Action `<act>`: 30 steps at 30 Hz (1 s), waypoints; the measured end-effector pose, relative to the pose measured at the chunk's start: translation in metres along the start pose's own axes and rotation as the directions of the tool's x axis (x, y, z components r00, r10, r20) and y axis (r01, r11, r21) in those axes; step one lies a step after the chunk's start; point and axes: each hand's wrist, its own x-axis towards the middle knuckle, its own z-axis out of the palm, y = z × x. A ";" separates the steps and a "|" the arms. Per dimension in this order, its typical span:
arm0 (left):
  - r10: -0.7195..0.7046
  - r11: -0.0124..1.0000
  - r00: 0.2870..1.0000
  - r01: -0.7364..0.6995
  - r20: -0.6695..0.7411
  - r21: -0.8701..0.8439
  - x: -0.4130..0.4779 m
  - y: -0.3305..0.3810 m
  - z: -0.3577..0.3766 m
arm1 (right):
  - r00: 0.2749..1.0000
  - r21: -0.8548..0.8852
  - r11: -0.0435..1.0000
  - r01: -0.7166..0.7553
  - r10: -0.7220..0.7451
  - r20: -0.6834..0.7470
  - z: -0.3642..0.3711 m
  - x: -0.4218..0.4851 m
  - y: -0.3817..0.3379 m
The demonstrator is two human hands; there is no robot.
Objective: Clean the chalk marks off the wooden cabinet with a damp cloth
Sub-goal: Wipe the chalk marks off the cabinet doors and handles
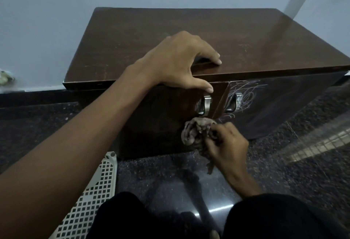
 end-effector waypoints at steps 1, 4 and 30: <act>0.002 1.000 1.000 -0.003 0.009 0.012 0.000 0.000 0.000 | 1.000 0.010 1.000 0.005 -0.005 0.023 -0.013 0.007 0.004; 0.003 0.997 1.000 -0.005 0.021 0.071 0.001 0.001 0.000 | 0.984 -0.031 0.989 0.143 -0.138 0.115 -0.058 0.038 0.006; 0.010 0.957 0.999 0.004 -0.046 0.289 -0.002 0.016 0.003 | 0.866 0.424 0.904 -0.048 0.250 -0.434 0.019 0.023 -0.044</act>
